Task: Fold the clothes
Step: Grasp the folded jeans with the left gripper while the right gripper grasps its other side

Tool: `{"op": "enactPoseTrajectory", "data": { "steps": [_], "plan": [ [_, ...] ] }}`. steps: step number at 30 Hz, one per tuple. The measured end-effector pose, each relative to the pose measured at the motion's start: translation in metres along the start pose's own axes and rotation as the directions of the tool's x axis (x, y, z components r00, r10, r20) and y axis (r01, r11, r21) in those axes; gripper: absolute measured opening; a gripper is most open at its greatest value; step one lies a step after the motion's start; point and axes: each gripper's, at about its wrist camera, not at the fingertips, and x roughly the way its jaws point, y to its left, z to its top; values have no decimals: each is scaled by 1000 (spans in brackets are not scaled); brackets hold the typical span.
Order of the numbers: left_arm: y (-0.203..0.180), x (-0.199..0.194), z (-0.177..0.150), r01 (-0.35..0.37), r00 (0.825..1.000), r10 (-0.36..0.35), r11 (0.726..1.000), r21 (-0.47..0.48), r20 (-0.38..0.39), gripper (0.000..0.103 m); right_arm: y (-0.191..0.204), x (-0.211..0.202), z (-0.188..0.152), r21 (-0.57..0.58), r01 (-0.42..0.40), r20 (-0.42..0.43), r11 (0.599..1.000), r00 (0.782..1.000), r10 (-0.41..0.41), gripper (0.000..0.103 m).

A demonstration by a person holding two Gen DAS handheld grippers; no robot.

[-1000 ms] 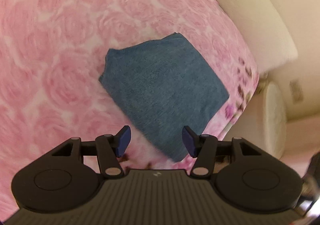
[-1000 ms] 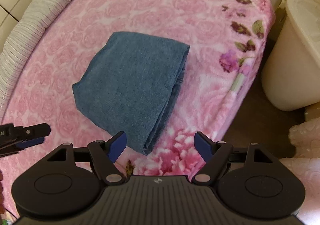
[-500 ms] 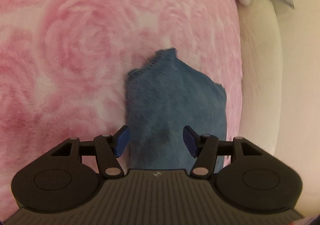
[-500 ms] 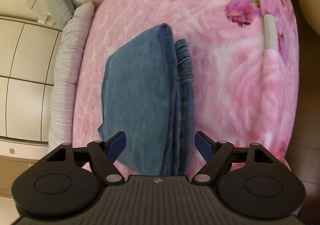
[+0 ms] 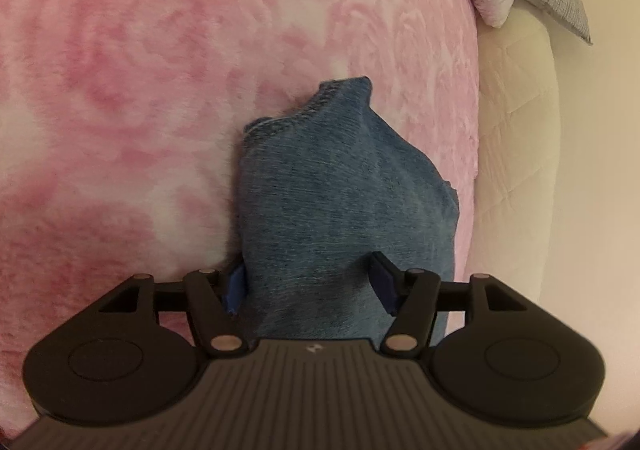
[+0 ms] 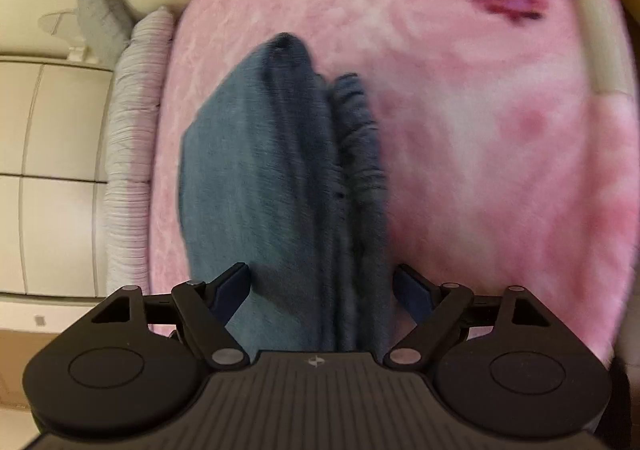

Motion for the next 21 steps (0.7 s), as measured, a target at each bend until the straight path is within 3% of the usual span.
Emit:
{"op": "enactPoseTrajectory", "data": {
  "steps": [2, 6, 11, 13, 15, 16, 19, 21],
  "plan": [
    [4, -2, 0, 18, 1000, -18, 1000, -19, 4, 54, 4, 8, 6, -7, -14, -10, 1000, 1000, 14, 67],
    [26, -1, 0, 98, 995, -94, 983, -157, 34, 53, 4, 21, 12, -12, -37, -4, 999, 999, 37, 68],
    [32, 2, -5, 157, 987, -147, 974, -162, 69, 53, 10, 32, 13, -7, -50, 33, 999, 998, 50, 74],
    [33, -3, -6, 225, 973, -212, 958, -180, 90, 46, 9, 33, 18, 31, -63, 30, 998, 998, 62, 65],
    [38, -6, -6, 320, 947, -303, 923, -213, 110, 44, 2, 27, 23, 93, -116, 28, 989, 993, 114, 47],
    [40, -6, -6, 344, 938, -328, 915, -213, 109, 43, -1, 26, 25, 115, -141, 27, 983, 990, 139, 46],
    [41, 5, -2, 251, 967, -238, 950, -186, 89, 43, -2, 29, 29, 120, -127, 9, 985, 992, 127, 49],
    [38, 12, 2, 231, 972, -219, 957, -177, 87, 45, -3, 36, 29, 119, -107, 3, 987, 994, 108, 54]
  ]
}}
